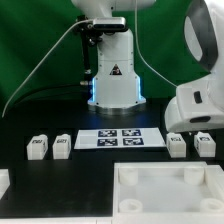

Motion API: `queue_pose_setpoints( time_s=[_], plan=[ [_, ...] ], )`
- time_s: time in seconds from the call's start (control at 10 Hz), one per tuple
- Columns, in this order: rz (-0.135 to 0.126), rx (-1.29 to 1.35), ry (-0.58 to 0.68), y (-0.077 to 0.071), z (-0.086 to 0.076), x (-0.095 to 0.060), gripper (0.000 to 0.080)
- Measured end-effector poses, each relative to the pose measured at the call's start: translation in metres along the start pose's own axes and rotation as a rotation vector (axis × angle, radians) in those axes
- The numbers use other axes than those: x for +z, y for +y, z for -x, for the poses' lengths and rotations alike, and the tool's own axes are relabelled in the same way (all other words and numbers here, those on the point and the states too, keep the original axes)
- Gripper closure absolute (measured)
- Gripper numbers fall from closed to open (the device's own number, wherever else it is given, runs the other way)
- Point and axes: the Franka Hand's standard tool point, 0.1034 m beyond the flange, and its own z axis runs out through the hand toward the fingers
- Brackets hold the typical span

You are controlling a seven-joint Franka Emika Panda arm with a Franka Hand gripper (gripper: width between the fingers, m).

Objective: Assemble one leg

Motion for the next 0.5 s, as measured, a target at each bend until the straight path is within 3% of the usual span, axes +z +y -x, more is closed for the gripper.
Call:
queue_pose_setpoints(
  time_s=[0.2, 0.5],
  plan=[
    [-0.002, 0.001, 0.029, -0.001, -0.004, 0.005, 0.0151],
    [0.0, 0.004, 0.04, -0.001, -0.011, 0.029, 0.0151]
  ],
)
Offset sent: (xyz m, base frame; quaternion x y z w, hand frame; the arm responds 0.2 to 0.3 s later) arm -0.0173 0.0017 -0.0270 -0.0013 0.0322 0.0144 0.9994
